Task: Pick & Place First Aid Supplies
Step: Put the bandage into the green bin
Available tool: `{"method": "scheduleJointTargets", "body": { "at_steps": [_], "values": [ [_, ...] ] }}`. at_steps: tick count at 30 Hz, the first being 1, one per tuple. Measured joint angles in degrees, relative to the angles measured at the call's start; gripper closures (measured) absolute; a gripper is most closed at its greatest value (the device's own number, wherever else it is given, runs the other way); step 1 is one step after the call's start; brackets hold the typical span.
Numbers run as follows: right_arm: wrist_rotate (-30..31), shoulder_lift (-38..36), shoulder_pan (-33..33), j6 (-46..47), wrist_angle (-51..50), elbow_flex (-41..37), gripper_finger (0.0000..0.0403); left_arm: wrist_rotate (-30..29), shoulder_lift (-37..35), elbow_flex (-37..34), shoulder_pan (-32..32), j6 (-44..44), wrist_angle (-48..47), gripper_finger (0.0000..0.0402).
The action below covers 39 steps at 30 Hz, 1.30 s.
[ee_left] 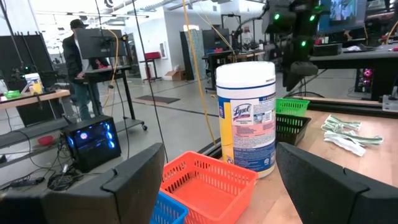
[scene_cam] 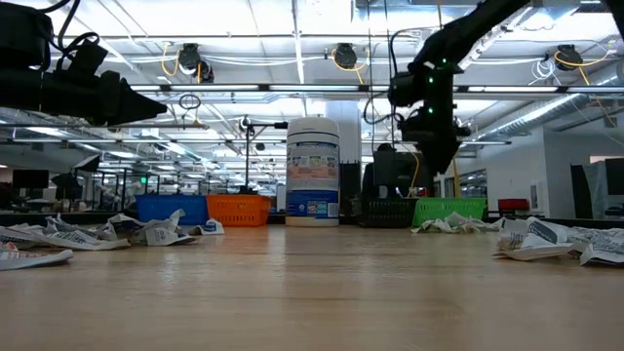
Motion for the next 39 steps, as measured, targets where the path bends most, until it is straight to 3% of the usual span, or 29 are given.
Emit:
{"method": "scheduleJointTargets", "body": {
  "at_steps": [7,11,16,25,34,39],
  "values": [
    [0.1,-5.1,2.4,24.8,-4.0,0.0,0.0259,0.0,0.0,0.0,0.0,0.0,0.0,0.0091],
    [0.4,-7.3,3.2,34.6,-8.7,0.0,0.0259,0.0,0.0,0.0,0.0,0.0,0.0,0.0092],
    [5.5,-8.8,4.8,44.5,-13.9,0.0,0.0259,0.0,0.0,0.0,0.0,0.0,0.0,0.0091],
    [5.7,-8.8,5.1,53.1,-15.5,-6.6,0.0259,0.0,0.0,0.0,0.0,0.0,0.0,0.0091],
    [0.0,-10.6,5.8,56.4,-1.4,-23.0,0.0259,0.0,0.0,0.0,0.0,0.0,0.0,0.0092],
    [-0.2,-10.6,6.0,57.7,4.6,-29.9,0.0259,0.0,0.0,0.0,0.0,0.0,0.0,0.0091]
  ]
}}
